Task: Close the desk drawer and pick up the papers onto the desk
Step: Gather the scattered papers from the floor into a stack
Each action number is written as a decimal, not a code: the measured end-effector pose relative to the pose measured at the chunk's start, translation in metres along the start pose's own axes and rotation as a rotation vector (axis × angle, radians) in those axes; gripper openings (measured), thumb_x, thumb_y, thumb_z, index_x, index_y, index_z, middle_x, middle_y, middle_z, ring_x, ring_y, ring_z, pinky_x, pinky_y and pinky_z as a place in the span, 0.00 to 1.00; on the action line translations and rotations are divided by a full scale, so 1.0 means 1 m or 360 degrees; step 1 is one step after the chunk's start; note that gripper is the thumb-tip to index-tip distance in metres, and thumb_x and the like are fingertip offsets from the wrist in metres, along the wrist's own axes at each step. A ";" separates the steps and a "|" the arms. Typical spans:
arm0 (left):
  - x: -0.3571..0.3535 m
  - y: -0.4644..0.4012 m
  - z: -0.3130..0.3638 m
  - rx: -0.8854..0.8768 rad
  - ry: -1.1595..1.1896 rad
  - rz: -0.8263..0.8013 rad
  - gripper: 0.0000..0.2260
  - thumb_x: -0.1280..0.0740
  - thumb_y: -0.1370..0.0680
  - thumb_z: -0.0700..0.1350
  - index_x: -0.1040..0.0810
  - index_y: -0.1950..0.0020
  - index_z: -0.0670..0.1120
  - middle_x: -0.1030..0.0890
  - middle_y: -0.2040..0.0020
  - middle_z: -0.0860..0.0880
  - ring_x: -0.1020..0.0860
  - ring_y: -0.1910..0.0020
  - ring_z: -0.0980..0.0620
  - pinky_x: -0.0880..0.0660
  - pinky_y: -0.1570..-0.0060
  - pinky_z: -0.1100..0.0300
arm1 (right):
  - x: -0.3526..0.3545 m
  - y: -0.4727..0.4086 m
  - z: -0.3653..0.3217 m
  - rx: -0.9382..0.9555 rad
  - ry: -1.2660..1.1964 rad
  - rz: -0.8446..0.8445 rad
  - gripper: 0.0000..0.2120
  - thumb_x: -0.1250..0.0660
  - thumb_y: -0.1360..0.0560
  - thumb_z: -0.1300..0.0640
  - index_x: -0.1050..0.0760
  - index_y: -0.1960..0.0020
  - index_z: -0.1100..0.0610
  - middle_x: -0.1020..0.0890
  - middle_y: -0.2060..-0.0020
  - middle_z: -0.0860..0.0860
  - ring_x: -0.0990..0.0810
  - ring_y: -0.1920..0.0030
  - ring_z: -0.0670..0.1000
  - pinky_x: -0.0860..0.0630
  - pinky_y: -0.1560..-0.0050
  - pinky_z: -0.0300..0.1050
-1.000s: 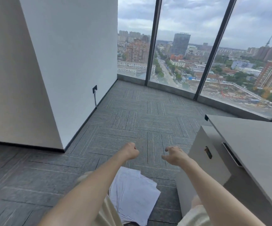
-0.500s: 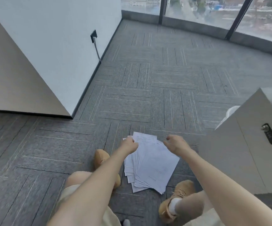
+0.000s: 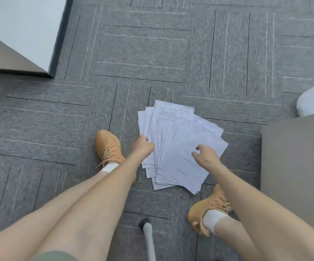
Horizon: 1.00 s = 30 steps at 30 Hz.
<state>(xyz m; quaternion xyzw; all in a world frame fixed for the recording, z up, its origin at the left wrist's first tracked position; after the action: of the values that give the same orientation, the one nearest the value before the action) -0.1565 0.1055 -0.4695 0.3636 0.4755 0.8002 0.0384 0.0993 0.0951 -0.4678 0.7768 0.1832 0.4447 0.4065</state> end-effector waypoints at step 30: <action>-0.079 -0.117 -0.038 0.0092 0.0171 0.0588 0.26 0.37 0.26 0.43 0.35 0.29 0.39 0.34 0.28 0.39 0.34 0.29 0.40 0.34 0.33 0.49 | -0.073 -0.122 0.044 -0.0298 -0.0098 0.0435 0.35 0.41 0.21 0.51 0.54 0.20 0.57 0.54 0.22 0.69 0.48 0.23 0.69 0.49 0.22 0.62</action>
<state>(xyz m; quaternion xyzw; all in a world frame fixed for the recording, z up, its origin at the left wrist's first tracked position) -0.1556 0.1094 -0.6153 0.4023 0.4250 0.7978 -0.1450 0.1058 0.1005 -0.6162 0.7665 0.0211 0.4870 0.4182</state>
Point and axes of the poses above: each hand's wrist, its own y-axis away from the middle knuckle, its own x-axis out of the back of the hand, z = x × y, the point moved 7 cm from there along -y, towards the middle knuckle
